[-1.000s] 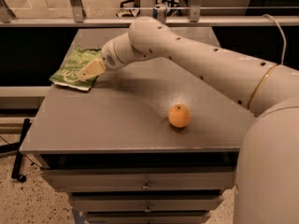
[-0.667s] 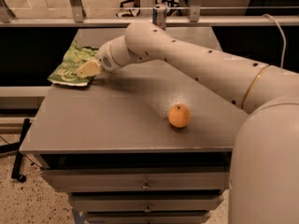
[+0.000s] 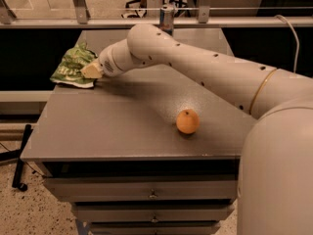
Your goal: Pick green jalapeno chip bag
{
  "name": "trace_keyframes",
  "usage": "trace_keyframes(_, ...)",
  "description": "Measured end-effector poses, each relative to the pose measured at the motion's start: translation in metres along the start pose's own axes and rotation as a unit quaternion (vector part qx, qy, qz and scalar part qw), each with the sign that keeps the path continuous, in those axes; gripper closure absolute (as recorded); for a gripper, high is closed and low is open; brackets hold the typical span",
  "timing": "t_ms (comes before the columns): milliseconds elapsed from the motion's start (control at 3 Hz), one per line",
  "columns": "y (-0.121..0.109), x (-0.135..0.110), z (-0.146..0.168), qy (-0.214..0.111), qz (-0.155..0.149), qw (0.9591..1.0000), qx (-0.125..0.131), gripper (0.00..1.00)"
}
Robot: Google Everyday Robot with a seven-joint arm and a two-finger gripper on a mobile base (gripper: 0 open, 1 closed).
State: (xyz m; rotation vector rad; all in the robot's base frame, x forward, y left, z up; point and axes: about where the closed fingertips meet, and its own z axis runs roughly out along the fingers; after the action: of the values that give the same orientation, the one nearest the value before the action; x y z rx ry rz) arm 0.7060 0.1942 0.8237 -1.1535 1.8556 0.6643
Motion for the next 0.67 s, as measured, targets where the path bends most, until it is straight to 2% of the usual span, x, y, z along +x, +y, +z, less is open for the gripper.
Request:
trace_keyframes(333,0.0000,-0.0020,-0.0013,0.000,0.000,1.0000,0.000,1.00)
trace_keyframes(667,0.0000,-0.0024,-0.0015,0.000,0.000,1.0000,0.000,1.00)
